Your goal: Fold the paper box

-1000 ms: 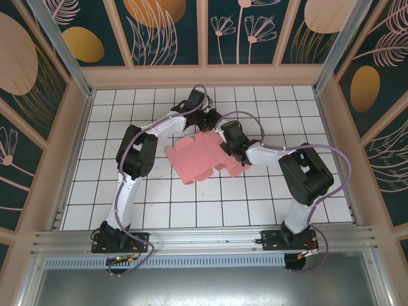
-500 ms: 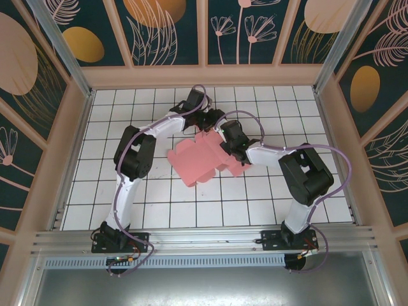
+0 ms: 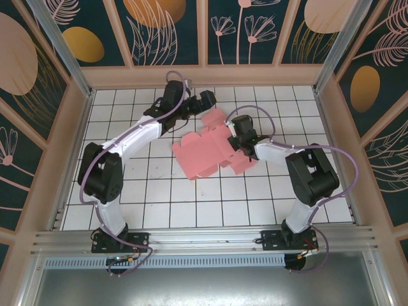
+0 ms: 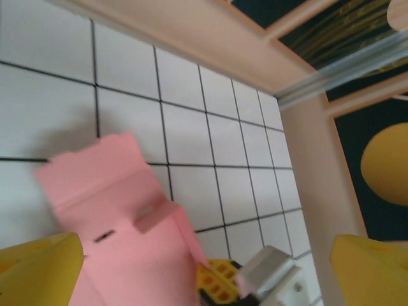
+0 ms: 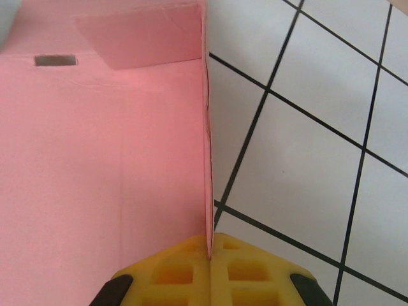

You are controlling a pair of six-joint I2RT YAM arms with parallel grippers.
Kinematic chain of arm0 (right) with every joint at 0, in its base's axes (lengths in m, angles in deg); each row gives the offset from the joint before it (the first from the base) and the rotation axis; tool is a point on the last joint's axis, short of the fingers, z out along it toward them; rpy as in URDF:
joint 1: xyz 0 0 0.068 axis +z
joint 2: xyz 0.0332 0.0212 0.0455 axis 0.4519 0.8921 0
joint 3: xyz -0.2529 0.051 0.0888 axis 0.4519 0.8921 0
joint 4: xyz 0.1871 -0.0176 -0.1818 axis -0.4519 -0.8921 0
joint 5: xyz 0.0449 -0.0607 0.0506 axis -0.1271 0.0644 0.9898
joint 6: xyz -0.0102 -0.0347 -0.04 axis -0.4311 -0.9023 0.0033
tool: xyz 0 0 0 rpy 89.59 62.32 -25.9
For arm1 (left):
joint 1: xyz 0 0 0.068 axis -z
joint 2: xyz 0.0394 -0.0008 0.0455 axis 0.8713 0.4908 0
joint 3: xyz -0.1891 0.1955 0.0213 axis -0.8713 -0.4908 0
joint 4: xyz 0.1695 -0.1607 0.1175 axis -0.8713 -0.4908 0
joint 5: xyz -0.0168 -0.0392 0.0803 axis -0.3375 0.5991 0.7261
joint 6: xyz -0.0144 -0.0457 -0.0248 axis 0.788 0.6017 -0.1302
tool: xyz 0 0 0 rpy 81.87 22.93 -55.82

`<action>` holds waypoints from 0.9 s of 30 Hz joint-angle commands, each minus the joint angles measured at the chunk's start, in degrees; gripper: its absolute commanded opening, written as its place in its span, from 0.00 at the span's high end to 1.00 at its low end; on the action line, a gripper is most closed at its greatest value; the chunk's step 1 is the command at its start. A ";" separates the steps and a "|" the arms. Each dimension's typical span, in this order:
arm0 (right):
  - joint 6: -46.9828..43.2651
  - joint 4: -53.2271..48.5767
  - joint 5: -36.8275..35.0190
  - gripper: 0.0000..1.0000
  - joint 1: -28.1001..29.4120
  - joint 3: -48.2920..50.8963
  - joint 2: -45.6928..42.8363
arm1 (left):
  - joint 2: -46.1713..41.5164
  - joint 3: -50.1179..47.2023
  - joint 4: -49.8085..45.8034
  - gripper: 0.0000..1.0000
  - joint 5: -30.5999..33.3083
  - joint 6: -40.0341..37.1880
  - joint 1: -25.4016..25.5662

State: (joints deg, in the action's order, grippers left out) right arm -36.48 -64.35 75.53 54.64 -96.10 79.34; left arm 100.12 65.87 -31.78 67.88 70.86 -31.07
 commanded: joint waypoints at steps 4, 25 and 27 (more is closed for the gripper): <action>4.71 -2.63 6.49 1.00 -2.37 -1.34 -3.14 | -0.64 -5.98 1.41 0.01 6.70 -3.83 -0.89; 0.81 -2.74 -5.77 0.99 0.97 -2.16 -0.23 | 0.12 -12.75 4.55 0.01 7.83 -2.99 -1.05; 0.96 -2.67 -5.59 0.99 0.75 -2.00 -0.65 | -0.47 -13.63 4.71 0.01 8.60 -3.40 -1.37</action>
State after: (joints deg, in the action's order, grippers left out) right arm -35.65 -67.89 70.85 55.58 -97.28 79.63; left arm 99.84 53.46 -28.78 74.70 68.30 -31.83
